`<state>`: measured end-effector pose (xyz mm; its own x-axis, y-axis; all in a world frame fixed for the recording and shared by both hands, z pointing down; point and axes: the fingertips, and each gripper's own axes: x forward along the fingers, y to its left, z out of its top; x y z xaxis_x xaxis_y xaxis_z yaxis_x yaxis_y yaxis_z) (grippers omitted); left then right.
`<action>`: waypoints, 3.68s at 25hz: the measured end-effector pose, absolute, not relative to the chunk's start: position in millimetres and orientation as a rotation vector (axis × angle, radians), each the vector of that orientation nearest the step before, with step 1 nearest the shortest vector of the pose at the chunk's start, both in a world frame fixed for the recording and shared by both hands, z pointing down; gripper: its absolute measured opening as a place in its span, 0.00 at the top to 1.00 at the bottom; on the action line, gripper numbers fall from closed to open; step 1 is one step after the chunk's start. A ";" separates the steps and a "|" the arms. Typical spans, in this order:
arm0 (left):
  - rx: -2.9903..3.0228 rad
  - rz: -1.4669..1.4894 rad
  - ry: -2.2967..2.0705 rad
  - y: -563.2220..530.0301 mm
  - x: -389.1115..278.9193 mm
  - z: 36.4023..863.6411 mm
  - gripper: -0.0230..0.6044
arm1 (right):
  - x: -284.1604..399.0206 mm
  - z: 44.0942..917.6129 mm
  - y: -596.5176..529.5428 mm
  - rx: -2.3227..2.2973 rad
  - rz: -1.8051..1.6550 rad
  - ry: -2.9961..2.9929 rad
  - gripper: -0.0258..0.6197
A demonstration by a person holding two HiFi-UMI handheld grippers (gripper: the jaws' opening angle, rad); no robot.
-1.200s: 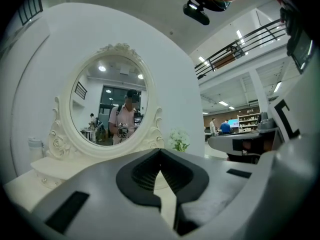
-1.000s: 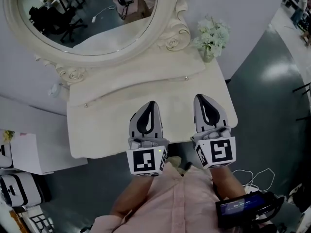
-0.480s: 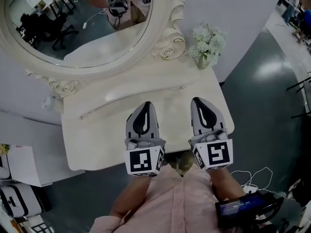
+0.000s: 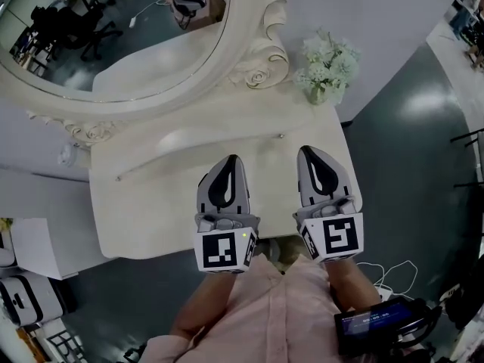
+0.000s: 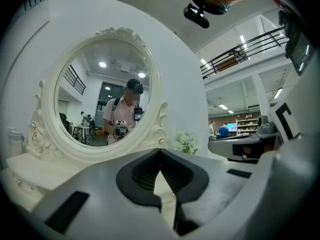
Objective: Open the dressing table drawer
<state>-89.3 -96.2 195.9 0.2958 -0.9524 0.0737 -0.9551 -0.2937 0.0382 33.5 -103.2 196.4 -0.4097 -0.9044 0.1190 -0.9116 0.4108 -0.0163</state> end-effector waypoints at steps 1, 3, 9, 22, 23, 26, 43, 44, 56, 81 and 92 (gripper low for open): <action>2.459 0.068 -1.820 -97.5 -88.2 199.7 0.93 | 34.1 201.3 -105.9 1.644 0.135 -2.560 0.93; 2.437 0.094 -1.822 -99.5 -88.0 208.0 0.93 | 33.7 212.3 -110.7 1.622 0.168 -2.562 0.93; 2.368 0.177 -1.841 -104.4 -92.4 234.8 0.93 | 32.7 247.5 -123.2 1.567 0.267 -2.549 0.93; 2.266 0.293 -1.807 -123.7 -111.7 304.8 0.93 | 23.5 337.7 -144.4 1.507 0.451 -2.448 0.93; 2.262 0.294 -1.804 -125.9 -111.6 308.9 0.93 | 23.9 342.8 -146.6 1.507 0.457 -2.441 0.93; 2.247 0.297 -1.796 -130.6 -113.5 317.7 0.93 | 22.8 353.8 -151.8 1.497 0.472 -2.426 0.93; 2.181 0.322 -1.779 -150.6 -120.1 350.3 0.93 | 17.3 396.3 -177.8 1.430 0.536 -2.390 0.73; 2.177 0.322 -1.779 -150.8 -120.2 351.3 0.93 | 17.1 397.2 -178.9 1.428 0.536 -2.389 0.73; 2.126 0.335 -1.807 -160.1 -131.1 359.5 0.93 | 10.6 408.2 -194.4 1.412 0.563 -2.377 0.73; 2.114 0.330 -1.809 -161.1 -131.4 360.0 0.93 | 9.6 416.9 -197.6 1.400 0.617 -2.344 0.79; 2.136 0.325 -1.792 -156.5 -130.9 357.8 0.93 | 9.8 416.8 -192.9 1.426 0.612 -2.333 0.79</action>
<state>-130.9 -156.5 357.8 0.1815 -0.9066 0.3809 -0.9827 -0.1523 0.1058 9.8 -192.9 416.8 -0.4397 -0.7507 0.4931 -0.8961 0.4038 -0.1842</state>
